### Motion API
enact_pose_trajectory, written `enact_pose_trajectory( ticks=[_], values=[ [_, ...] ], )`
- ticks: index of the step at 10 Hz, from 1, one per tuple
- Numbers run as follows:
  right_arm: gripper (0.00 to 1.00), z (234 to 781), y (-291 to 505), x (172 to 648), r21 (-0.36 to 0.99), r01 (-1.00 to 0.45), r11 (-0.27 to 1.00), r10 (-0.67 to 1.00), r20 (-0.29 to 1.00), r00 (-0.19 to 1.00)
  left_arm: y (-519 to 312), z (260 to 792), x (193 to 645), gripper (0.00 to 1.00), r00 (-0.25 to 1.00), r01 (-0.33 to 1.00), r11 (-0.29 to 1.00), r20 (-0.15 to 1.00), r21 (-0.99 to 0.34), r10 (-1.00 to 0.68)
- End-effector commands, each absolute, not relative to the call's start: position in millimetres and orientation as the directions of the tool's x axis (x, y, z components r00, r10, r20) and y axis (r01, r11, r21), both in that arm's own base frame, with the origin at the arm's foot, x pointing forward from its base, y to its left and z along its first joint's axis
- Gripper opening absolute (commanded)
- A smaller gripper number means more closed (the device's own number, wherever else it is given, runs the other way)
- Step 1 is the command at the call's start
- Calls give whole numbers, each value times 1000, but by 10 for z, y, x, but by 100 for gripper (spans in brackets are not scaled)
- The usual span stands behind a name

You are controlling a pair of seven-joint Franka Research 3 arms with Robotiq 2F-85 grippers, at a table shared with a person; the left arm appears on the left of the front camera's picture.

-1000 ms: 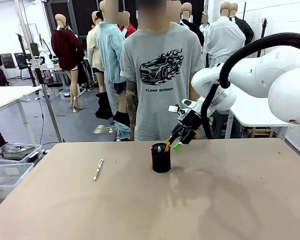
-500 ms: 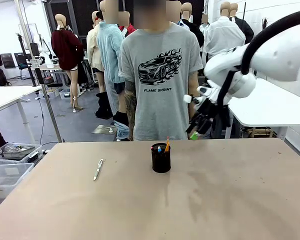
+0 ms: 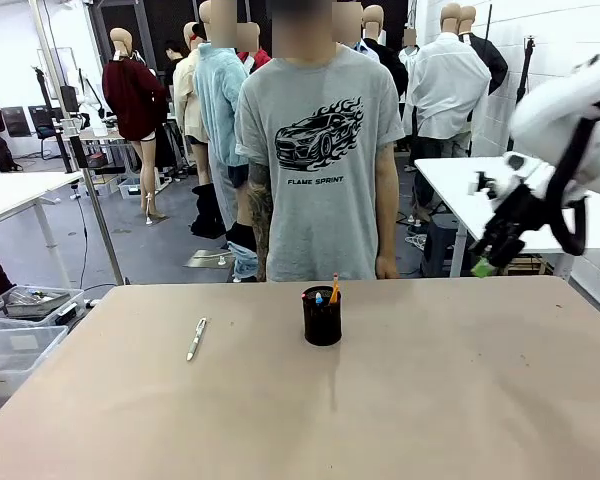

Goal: Place the pens into the pen holder.
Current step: Pick up a writing instrument from the table and place it into the Pen holder.

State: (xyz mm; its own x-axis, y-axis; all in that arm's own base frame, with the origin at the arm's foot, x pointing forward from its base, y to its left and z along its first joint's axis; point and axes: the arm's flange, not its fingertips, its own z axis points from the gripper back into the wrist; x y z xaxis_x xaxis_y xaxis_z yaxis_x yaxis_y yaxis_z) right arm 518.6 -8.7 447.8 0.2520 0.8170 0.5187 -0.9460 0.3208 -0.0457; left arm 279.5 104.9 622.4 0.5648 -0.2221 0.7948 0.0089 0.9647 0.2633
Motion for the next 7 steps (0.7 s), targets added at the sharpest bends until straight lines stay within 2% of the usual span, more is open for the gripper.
enact_pose_trajectory(
  ticks=[1, 3, 5, 6, 7],
  values=[
    [92, 4542, -302, 4985, -73, -842, 534, 767, 462, 446, 1054, 6225, 2808, 100, 560, 5, 965, 799, 262, -220],
    [92, 4709, -758, 4835, -93, -706, 702, 665, 439, 604, 1054, 6225, 2808, 100, 560, 5, 965, 799, 262, -220],
    [92, 4676, -896, 4846, -56, -631, 774, 595, 405, 694, 1054, 6225, 2808, 100, 560, 5, 965, 799, 262, -220],
    [92, 4735, -951, 4847, -103, -713, 694, 667, 464, 583, 1054, 6225, 2808, 100, 560, 5, 965, 799, 262, -220],
    [92, 4735, -951, 4847, -103, -713, 694, 667, 464, 583, 1054, 6225, 2808, 100, 560, 5, 965, 799, 262, -220]
  ],
)
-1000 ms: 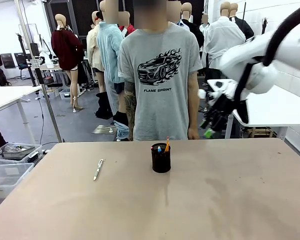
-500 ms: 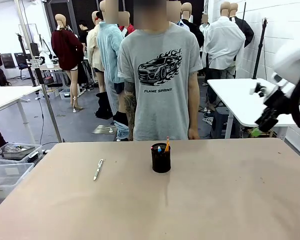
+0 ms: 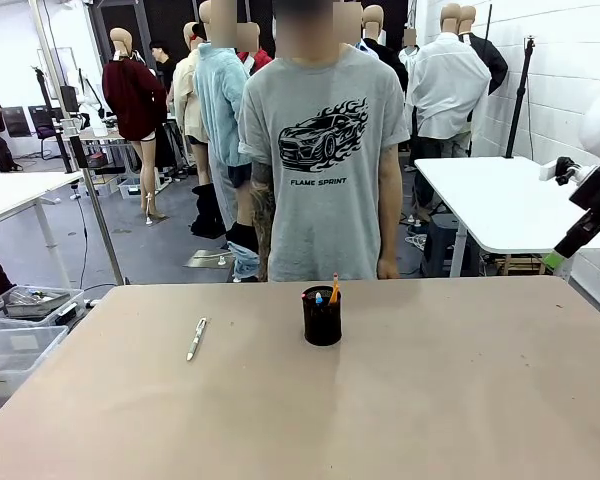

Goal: Place the pens into the pen holder.
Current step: Pick up a writing instrument from the table and place it into the Pen holder.

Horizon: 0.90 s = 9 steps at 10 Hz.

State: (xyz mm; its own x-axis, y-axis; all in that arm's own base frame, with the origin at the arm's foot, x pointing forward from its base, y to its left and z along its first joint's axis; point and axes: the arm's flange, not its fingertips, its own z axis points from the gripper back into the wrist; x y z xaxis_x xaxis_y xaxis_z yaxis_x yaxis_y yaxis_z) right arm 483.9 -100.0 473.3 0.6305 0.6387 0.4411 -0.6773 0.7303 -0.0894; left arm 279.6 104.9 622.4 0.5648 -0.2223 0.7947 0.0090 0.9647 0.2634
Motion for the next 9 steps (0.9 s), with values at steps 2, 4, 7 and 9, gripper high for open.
enact_pose_trajectory(
  ticks=[2, 4, 7, 9],
  values=[
    [92, 4735, -951, 4847, -103, -713, 694, 667, 464, 583, 1049, 6224, 2796, 100, 565, 9, 965, 795, 263, -222],
    [92, 4735, -951, 4847, -103, -713, 694, 667, 464, 583, 762, 6157, 3256, 100, 609, 38, 951, 747, 307, -266],
    [92, 4735, -951, 4847, -103, -713, 694, 667, 464, 583, 49, 5889, 3933, 100, 714, 146, 945, 631, 292, -305],
    [92, 4735, -951, 4847, -103, -713, 694, 667, 464, 583, -388, 5639, 4240, 100, 739, 195, 969, 627, 151, -246]
  ],
)
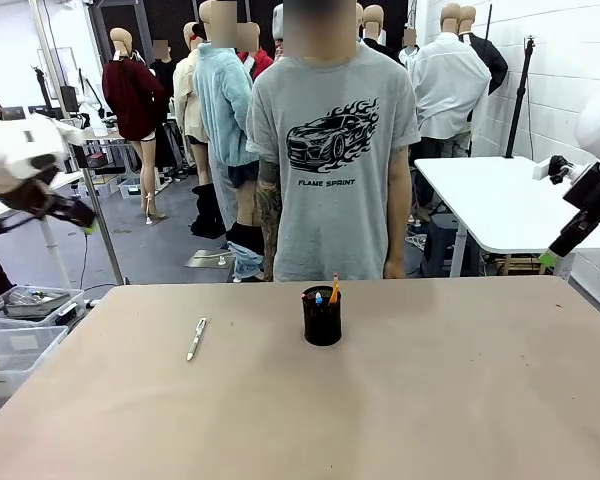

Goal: Place the pens into the pen holder.
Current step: Pick up a writing instrument from the table and place it into the Pen holder.

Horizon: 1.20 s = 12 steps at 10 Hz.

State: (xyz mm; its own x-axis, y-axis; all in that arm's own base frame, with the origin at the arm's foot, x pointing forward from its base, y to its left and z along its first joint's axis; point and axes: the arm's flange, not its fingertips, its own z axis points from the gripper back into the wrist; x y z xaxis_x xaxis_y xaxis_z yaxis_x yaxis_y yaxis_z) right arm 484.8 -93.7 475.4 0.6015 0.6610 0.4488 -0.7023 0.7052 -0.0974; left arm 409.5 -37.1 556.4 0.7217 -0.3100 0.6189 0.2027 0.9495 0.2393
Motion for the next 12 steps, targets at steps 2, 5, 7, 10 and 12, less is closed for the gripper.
enact_pose_trajectory(
  ticks=[2, 5, 7, 10, 12],
  values=[
    [92, 4735, -951, 4847, -103, -713, 694, 667, 464, 583, -688, 5378, 4376, 100, 791, 169, 986, 595, 13, -143],
    [92, 4735, -951, 4847, -103, -713, 694, 667, 464, 583, -708, 5360, 4334, 100, 766, 210, 973, 603, 93, -223],
    [92, 4735, -951, 4847, -103, -713, 694, 667, 464, 583, -726, 5160, 4415, 100, 816, 142, 985, 553, 94, -170],
    [92, 4735, -951, 4847, -103, -713, 694, 667, 464, 583, -1179, 4756, 4758, 100, 884, 157, 978, 423, 137, -201],
    [92, 4735, -951, 4847, -103, -713, 694, 667, 464, 583, -1412, 4448, 5113, 100, 921, 191, 979, 332, 76, -205]
  ],
)
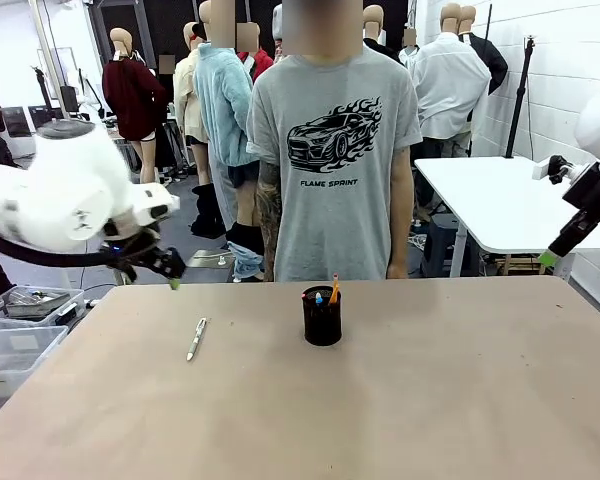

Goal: Place the pens into the pen holder.
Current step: Pick up a writing instrument from the table and place it into the Pen holder.

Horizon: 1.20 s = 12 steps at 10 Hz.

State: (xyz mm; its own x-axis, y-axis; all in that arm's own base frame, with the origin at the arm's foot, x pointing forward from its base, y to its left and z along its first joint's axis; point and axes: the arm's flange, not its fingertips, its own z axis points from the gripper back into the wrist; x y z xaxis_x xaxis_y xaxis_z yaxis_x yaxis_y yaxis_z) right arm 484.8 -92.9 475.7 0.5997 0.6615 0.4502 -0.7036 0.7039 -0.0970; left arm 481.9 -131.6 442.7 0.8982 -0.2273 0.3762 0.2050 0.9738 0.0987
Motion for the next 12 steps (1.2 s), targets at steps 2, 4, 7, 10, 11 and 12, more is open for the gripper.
enact_pose_trajectory(
  ticks=[2, 4, 7, 10, 11, 12],
  values=[
    [92, 4735, -951, 4847, -103, -713, 694, 667, 464, 583, -1436, 4113, 5337, 100, 945, 176, 984, 283, -15, -164],
    [92, 4735, -951, 4847, -103, -713, 694, 667, 464, 583, -1468, 3866, 5408, 100, 944, 118, 993, 310, -14, -108],
    [92, 4735, -951, 4847, -103, -713, 694, 667, 464, 583, -1472, 3933, 5312, 100, 941, 184, 983, 287, 10, -179],
    [92, 4735, -951, 4847, -103, -713, 694, 667, 464, 583, -1593, 3635, 5549, 100, 959, 153, 988, 248, -33, -141],
    [92, 4735, -951, 4847, -103, -713, 694, 667, 464, 583, -1637, 3561, 5643, 100, 964, 140, 990, 231, -29, -130],
    [92, 4735, -951, 4847, -103, -713, 694, 667, 464, 583, -1702, 3487, 5721, 100, 971, 143, 989, 196, -35, -134]
  ],
)
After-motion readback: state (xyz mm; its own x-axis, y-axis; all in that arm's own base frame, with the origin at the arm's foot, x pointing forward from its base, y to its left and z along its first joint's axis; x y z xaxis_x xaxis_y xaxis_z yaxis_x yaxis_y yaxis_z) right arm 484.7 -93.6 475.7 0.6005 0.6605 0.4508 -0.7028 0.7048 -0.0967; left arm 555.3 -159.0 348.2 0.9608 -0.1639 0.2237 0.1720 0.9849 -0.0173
